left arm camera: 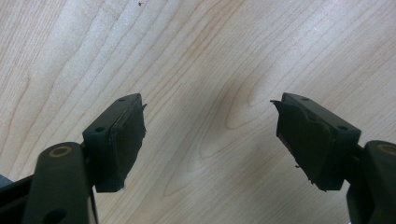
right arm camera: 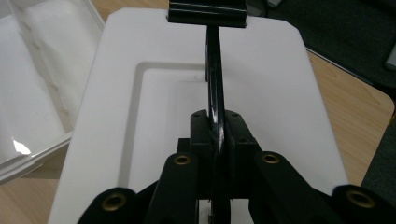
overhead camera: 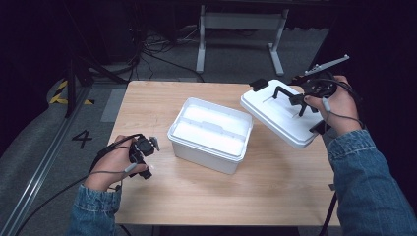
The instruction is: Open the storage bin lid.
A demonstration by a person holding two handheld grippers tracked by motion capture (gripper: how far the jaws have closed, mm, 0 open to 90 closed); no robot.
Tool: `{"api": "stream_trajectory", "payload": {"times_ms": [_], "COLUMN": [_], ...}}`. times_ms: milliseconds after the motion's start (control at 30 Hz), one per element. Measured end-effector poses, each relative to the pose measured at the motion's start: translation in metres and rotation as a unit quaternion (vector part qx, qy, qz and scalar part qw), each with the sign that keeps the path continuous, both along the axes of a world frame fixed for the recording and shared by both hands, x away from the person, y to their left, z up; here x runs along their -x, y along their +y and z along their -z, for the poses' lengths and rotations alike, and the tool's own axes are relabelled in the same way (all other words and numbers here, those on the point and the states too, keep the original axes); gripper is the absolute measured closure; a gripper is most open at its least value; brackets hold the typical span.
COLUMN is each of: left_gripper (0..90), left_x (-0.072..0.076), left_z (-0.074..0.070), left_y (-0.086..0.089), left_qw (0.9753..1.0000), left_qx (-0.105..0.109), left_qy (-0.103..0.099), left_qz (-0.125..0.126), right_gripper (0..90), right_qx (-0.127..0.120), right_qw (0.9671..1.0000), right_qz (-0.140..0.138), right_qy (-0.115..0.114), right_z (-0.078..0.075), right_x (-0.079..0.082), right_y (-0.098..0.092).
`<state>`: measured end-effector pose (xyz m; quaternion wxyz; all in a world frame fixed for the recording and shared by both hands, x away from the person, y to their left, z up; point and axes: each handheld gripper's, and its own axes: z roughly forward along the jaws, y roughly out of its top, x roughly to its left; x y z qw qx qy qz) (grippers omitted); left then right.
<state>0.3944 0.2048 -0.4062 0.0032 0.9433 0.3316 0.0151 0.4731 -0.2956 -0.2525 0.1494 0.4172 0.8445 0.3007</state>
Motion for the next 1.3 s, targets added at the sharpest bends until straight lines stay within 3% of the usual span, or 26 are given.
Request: {"api": "stream_trajectory", "payload": {"times_ms": [633,1300], "left_gripper": [24.6,24.6], "left_x": [-0.001,-0.001], "left_z": [0.002,0.003], "left_y": [0.001,0.001], "left_qw": [1.0,1.0], "left_qx": [0.002,0.0], "left_qy": [0.004,0.007], "left_qz": [0.001,0.001], "right_gripper": [84.4,84.4], "right_qx": [0.01,-0.007], "right_qw": [0.9981,0.9965], "right_qz": [0.057,0.071], "right_qy": [0.021,0.045], "right_z": [0.058,0.111], "right_x": [-0.027,-0.033], "right_y": [-0.021,-0.024]}}
